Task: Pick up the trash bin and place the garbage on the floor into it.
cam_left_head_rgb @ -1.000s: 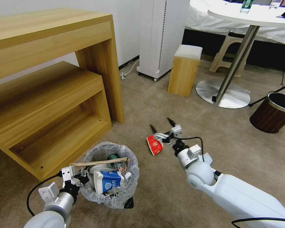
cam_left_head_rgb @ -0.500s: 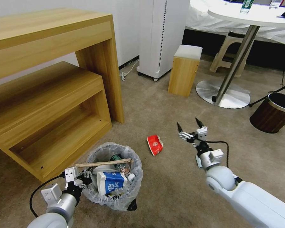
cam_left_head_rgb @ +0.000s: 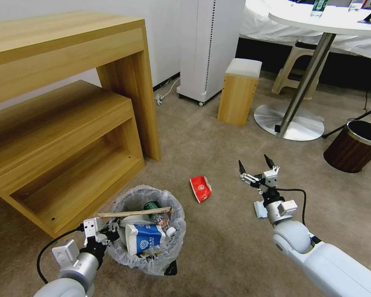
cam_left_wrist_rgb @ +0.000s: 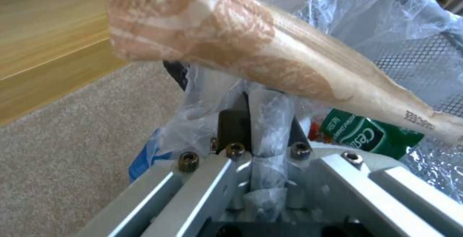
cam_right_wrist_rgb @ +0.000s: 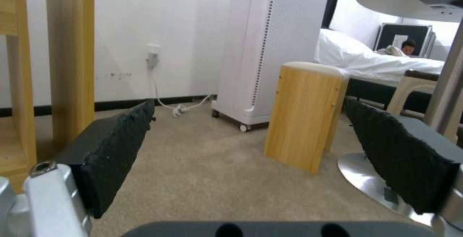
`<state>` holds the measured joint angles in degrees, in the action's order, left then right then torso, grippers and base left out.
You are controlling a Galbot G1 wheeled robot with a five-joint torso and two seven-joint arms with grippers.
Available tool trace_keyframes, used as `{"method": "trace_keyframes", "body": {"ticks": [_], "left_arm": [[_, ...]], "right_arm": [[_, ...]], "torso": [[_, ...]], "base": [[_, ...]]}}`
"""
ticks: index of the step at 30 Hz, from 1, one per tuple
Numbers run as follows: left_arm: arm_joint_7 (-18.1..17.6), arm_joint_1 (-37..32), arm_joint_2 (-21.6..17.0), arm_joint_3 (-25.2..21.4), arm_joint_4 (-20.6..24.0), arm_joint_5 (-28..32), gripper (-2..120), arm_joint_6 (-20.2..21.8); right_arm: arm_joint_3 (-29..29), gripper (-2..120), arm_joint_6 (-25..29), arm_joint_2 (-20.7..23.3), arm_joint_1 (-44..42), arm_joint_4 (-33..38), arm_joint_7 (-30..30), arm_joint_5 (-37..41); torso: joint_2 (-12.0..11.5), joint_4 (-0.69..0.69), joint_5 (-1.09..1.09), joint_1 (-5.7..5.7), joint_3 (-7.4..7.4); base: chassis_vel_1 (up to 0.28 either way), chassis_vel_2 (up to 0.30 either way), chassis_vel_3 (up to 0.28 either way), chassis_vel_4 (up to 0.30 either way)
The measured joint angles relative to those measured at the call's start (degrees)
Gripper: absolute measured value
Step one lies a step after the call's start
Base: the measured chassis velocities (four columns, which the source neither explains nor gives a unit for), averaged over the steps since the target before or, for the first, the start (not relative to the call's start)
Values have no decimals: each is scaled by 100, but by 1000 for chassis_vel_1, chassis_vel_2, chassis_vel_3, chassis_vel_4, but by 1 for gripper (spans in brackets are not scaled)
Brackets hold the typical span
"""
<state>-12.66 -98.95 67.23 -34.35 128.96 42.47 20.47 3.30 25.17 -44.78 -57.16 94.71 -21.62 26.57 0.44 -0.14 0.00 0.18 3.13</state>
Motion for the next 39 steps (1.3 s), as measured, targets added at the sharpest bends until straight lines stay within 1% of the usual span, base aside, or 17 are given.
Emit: {"method": "trace_keyframes", "body": {"ticks": [11, 18, 22, 33, 39], "left_arm": [[-32, 12, -26, -39, -14, 48, 1, -8], [-38, 8, 11, -34, -36, 28, 1, -8], [-40, 41, 36, -17, -59, 22, 1, -8], [-34, 23, 144, -15, -75, -46, 1, -12], [-15, -3, 208, -17, -57, -93, 1, -18]], "right_arm": [[-59, 100, 148, -17, -29, -61, 67, -96], [-409, 100, 187, 24, -274, -44, 177, -68], [-507, 100, 176, 24, -338, -76, 221, -116], [-464, 100, 194, 12, -313, -192, 325, -165], [-406, 97, 194, 18, -289, -211, 342, -173]], "torso": [[0, 0, 0, 0, 0], [0, 0, 0, 0, 0], [0, 0, 0, 0, 0], [0, 0, 0, 0, 0], [0, 0, 0, 0, 0]], "base": [[0, 0, 0, 0], [0, 0, 0, 0], [0, 0, 0, 0], [0, 0, 0, 0], [-141, 127, 139, -118]]}}
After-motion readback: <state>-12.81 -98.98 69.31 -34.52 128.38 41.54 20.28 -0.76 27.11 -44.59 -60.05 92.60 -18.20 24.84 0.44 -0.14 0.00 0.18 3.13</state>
